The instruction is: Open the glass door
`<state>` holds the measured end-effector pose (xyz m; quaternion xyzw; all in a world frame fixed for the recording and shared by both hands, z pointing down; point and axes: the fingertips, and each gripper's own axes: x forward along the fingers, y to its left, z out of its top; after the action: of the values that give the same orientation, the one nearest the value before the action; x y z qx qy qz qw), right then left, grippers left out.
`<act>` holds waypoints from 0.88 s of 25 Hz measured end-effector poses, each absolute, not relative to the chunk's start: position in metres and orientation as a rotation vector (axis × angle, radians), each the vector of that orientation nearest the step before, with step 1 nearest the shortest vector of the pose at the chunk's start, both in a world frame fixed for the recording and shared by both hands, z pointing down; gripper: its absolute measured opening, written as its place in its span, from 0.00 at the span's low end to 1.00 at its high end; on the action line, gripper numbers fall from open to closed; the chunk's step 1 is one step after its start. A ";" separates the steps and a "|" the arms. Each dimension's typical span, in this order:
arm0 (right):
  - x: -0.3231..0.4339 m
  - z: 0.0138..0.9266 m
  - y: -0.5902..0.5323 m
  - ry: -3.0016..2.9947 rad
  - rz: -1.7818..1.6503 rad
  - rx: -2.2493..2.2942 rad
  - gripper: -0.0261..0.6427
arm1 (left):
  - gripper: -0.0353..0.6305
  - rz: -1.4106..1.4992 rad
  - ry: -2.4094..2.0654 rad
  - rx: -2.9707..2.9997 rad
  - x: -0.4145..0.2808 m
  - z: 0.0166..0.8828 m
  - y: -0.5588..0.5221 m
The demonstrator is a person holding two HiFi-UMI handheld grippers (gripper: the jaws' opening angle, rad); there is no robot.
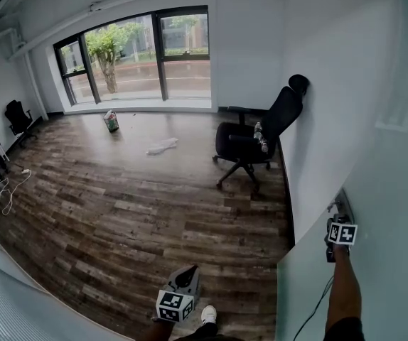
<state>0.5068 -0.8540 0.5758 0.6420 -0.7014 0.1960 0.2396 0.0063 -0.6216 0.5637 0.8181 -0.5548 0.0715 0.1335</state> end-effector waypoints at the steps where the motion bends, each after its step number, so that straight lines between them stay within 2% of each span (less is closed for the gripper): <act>1: 0.508 0.576 -0.853 -1.918 0.536 1.760 0.07 | 0.06 0.208 -1.609 2.374 0.006 0.563 -0.623; 15: 0.512 0.576 -0.847 -1.720 0.445 1.710 0.08 | 0.06 0.195 -1.571 2.424 0.022 0.560 -0.630; 17: 0.506 0.572 -0.841 -1.671 0.412 1.645 0.22 | 0.06 0.189 -1.562 2.431 0.026 0.558 -0.624; 18: 0.504 0.569 -0.836 -1.641 0.396 1.622 0.25 | 0.06 0.186 -1.556 2.435 0.028 0.557 -0.620; 22: 0.514 0.549 -0.824 -1.604 0.353 1.719 0.29 | 0.06 0.171 -1.532 2.461 0.042 0.550 -0.611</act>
<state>0.5135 -0.8236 0.5486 0.6709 -0.6260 0.1376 0.3729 0.0420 -0.6110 0.5501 0.8414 -0.5240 0.0586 0.1186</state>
